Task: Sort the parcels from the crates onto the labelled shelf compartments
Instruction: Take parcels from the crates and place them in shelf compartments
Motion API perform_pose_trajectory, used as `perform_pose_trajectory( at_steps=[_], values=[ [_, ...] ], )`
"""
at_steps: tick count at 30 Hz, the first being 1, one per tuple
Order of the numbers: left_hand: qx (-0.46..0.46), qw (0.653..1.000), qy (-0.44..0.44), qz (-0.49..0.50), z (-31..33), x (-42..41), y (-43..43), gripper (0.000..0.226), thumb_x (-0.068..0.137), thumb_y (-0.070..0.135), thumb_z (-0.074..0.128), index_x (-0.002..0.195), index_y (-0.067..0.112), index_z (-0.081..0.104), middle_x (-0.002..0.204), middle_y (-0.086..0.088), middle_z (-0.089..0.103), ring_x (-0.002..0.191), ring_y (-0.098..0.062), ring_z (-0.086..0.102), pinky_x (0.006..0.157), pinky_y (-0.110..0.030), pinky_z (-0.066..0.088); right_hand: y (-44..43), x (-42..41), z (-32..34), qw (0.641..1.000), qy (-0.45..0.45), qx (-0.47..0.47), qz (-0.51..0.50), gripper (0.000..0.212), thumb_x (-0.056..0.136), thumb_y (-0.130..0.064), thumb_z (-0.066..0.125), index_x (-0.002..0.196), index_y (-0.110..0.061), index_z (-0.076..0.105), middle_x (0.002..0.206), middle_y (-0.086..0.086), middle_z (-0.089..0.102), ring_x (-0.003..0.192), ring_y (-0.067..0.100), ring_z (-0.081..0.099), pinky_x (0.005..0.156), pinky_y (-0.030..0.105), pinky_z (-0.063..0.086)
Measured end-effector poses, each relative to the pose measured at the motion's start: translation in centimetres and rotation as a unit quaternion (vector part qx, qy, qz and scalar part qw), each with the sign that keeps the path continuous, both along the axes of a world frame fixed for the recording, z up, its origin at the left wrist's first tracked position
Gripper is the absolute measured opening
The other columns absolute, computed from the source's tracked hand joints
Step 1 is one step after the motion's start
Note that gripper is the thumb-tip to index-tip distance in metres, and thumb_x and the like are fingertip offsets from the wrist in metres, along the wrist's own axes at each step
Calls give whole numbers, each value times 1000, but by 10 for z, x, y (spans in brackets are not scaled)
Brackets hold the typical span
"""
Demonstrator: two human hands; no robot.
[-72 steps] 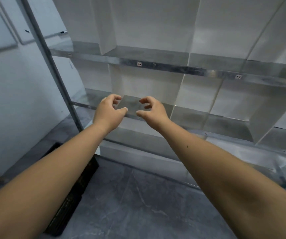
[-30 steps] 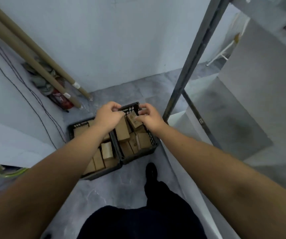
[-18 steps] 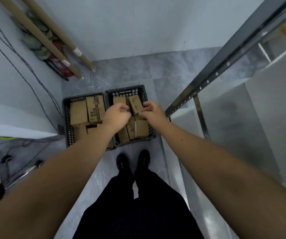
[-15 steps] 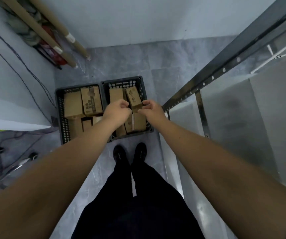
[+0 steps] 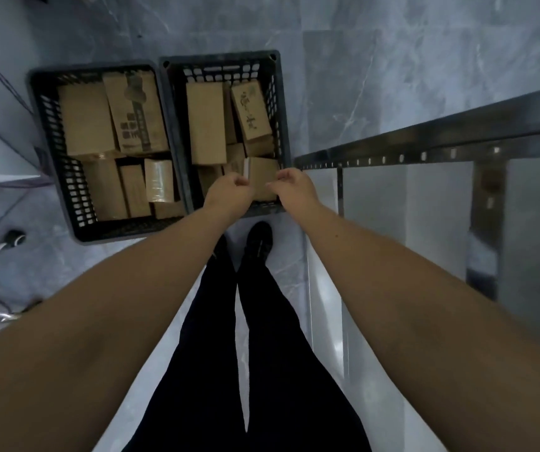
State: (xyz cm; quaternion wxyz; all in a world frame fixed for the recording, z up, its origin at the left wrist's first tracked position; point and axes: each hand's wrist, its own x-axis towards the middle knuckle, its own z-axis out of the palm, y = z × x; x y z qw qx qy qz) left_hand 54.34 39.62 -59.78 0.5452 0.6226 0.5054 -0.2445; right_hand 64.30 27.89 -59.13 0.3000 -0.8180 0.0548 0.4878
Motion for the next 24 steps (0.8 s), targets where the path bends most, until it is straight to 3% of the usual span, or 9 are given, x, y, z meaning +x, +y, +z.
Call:
perform_pose_trajectory(
  at_steps=[4,7,9,11,13,16,19,21,24],
  values=[
    [-25,998,52,2,-78,-1,-13,16,97,29,63,111,22,68,114,-2,67,102,-21,62,79,-28,50,-1,1,-77,999,43,-16,-7,42,96,-19,68,136,-14,59,118,-2,59,103,15,58,76,23,49],
    [-40,995,88,-11,-135,-4,-20,14,98,29,62,107,20,67,109,-3,65,96,-21,60,72,-28,48,-4,-2,-139,997,70,-29,-2,37,92,-23,69,128,-21,63,118,-3,65,108,19,63,89,35,57],
    [-36,995,97,-13,-172,-5,-21,19,97,29,60,109,18,69,110,-4,67,101,-23,62,79,-29,52,-8,-2,-174,997,67,-41,-10,26,91,-21,70,116,-21,64,109,-2,67,99,18,65,78,29,56],
    [-21,995,101,-5,-208,-2,-22,18,95,28,58,103,18,70,110,-6,70,101,-25,65,84,-31,54,-13,1,-203,996,53,-70,1,5,94,-11,61,95,-16,62,91,-1,62,83,15,61,57,20,46],
    [-2,995,98,10,-241,6,-22,15,97,28,56,104,20,66,109,-2,67,89,-19,63,72,-26,53,-14,5,-236,994,35,-105,22,19,95,-4,51,80,-15,57,81,4,59,76,19,57,48,20,39],
    [20,996,88,18,-281,24,-21,23,100,22,52,121,18,60,111,-1,59,79,-11,52,55,-22,36,-4,7,-277,989,4,-147,20,24,99,-7,52,121,-5,62,116,16,67,95,25,63,67,31,48],
    [34,997,66,22,-309,36,-19,45,97,20,53,142,17,53,124,-5,62,97,-17,54,71,-24,42,6,3,-302,987,11,-162,14,44,102,-14,52,144,-1,45,137,18,60,117,32,63,74,34,48],
    [33,997,66,31,-323,39,-19,51,97,20,55,147,17,49,128,-5,63,100,-18,55,79,-26,43,9,3,-316,986,25,-164,-10,43,103,-15,51,144,-1,44,136,18,60,116,33,63,77,36,51],
    [7,996,62,56,-333,40,-17,53,99,21,56,151,16,45,122,-1,57,101,-17,54,81,-25,44,16,10,-328,983,40,-168,-55,27,103,-17,47,127,-7,55,122,15,65,97,29,62,84,38,57]
  ],
)
